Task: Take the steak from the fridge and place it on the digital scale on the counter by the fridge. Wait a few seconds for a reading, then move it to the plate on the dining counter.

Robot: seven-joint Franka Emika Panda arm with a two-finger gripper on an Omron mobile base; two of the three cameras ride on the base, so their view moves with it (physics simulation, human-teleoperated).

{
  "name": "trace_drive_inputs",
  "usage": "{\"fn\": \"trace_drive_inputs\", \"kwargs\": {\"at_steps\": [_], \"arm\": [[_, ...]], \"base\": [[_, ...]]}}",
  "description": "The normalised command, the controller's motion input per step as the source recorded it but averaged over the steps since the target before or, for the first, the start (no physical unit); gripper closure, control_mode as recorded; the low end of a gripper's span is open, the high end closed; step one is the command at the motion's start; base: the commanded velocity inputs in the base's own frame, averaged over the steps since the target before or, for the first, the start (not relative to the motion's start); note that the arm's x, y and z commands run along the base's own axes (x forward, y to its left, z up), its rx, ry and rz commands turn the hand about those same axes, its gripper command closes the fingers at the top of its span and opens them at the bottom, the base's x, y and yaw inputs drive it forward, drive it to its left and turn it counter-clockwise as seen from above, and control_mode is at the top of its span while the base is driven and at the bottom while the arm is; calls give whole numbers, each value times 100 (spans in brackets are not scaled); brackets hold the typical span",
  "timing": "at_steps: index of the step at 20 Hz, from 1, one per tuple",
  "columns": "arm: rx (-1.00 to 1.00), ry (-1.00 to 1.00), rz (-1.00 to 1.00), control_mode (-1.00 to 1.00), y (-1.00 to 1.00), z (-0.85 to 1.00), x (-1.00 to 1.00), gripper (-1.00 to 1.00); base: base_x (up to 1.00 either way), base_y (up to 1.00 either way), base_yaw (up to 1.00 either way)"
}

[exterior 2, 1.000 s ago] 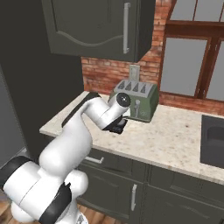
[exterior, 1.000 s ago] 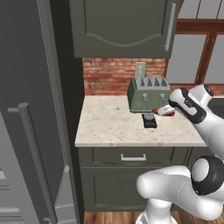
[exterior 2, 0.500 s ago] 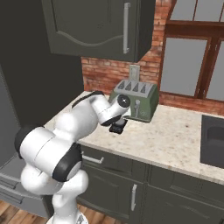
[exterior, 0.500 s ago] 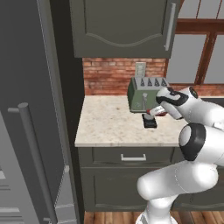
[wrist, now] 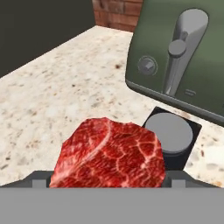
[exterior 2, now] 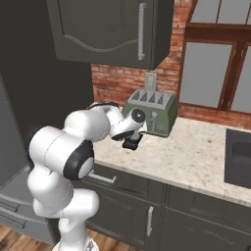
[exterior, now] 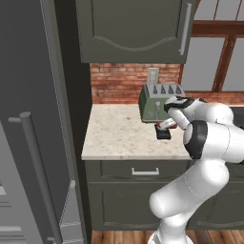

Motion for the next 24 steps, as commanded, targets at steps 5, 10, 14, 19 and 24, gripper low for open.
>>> {"fn": "trace_drive_inputs", "kwargs": {"at_steps": [5, 10, 14, 19, 24], "arm": [[0, 0, 0, -100, -5, -13, 45, 100], [0, 0, 0, -100, -21, -23, 38, 100], [0, 0, 0, -100, -27, -28, 25, 100], [0, 0, 0, -100, -17, -18, 26, 100], [0, 0, 0, -100, -6, -7, 38, 100]], "base": [[0, 0, 0], [0, 0, 0], [0, 0, 0], [0, 0, 0], [0, 0, 0]]}}
